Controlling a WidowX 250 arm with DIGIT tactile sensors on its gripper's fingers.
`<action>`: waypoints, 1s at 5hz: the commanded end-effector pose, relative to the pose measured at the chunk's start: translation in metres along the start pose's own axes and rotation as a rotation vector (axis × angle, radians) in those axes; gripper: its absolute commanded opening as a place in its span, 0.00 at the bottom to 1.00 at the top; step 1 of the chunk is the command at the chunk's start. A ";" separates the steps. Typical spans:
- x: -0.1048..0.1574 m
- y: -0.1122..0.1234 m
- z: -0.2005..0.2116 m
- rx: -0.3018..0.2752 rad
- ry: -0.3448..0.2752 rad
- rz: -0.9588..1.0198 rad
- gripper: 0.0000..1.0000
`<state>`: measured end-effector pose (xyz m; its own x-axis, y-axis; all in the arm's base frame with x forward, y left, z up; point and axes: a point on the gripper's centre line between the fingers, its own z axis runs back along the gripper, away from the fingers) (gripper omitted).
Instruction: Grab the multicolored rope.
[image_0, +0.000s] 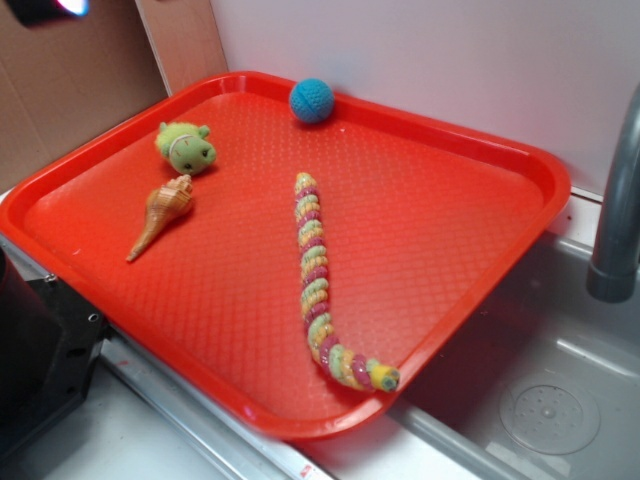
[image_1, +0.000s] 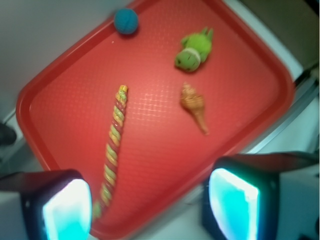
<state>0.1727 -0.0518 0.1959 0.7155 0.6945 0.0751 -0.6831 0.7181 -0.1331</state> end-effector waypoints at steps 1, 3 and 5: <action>0.002 -0.033 -0.059 -0.008 -0.006 0.057 1.00; 0.002 -0.044 -0.138 0.027 0.030 0.088 1.00; -0.007 -0.041 -0.175 0.041 0.030 0.088 1.00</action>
<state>0.2165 -0.0932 0.0217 0.6537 0.7563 0.0262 -0.7541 0.6540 -0.0609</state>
